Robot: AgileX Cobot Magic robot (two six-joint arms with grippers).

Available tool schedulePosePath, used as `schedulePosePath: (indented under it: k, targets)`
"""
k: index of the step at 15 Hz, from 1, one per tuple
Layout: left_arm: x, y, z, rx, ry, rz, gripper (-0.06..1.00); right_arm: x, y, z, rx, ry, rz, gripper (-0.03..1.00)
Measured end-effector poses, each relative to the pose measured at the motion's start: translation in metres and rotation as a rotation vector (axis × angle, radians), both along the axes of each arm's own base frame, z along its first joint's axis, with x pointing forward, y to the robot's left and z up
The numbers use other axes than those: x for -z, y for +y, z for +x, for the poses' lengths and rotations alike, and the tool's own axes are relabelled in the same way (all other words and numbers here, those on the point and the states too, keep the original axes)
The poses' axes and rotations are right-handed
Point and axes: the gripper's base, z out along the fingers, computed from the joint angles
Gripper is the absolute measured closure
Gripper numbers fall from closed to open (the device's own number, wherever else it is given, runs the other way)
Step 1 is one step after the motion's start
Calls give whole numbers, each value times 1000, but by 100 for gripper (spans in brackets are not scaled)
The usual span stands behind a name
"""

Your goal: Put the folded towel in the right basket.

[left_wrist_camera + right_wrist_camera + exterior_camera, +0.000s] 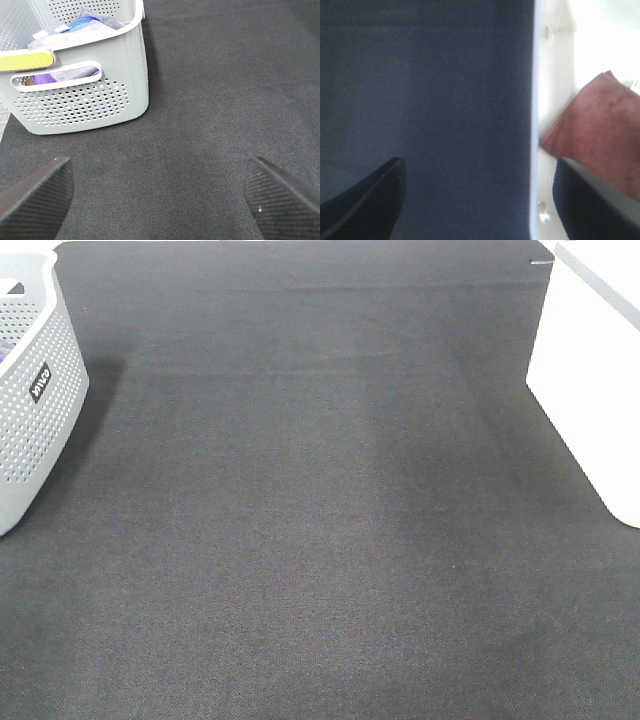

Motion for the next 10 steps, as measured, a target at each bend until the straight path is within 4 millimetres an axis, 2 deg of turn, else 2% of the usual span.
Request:
schedulePosePath:
  k: [5,6,9,10]
  targets:
    - [0,0,0,0,0,0,7,7,0,-72,56,63,-90,21]
    - [0,0,0,0,0,0,7,11,0,-96,62,72,-111,21]
    - [0,0,0,0,0,0,7,22,4,-152,86,74,-121,21]
    - [0,0,0,0,0,0,7,31,5,-172,86,83,-120,21]
